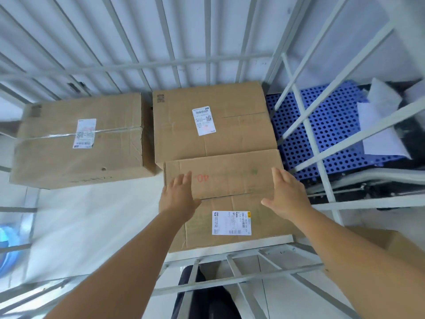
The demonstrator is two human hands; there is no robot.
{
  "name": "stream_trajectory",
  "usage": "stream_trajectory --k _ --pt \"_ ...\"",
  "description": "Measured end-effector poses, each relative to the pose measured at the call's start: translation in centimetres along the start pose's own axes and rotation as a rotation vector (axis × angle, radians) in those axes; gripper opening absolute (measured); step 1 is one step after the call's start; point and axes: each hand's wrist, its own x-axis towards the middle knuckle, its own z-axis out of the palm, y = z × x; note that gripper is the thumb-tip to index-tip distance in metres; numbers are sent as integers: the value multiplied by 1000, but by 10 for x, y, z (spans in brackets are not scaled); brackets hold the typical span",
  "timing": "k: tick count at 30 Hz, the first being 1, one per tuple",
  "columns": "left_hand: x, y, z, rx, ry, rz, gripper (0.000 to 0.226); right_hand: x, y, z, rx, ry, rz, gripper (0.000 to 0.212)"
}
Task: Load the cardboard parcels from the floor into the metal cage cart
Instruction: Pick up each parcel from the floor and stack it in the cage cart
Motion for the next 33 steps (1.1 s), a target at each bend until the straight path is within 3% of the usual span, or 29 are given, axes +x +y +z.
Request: stream_trajectory --k 6,15,24,33 --pt "-45 35 -69 64 115 196 80 -61 -18 -72 -44 54 -37 97" --pt "-120 64 -154 212 250 528 80 -177 -52 -138 38 356 34 91" --pt "-221 74 -196 253 302 839 78 -321 -64 -141 194 530 290 93" --pt "-329 111 -167 294 225 1160 77 -477 -56 -90 353 654 598 92"
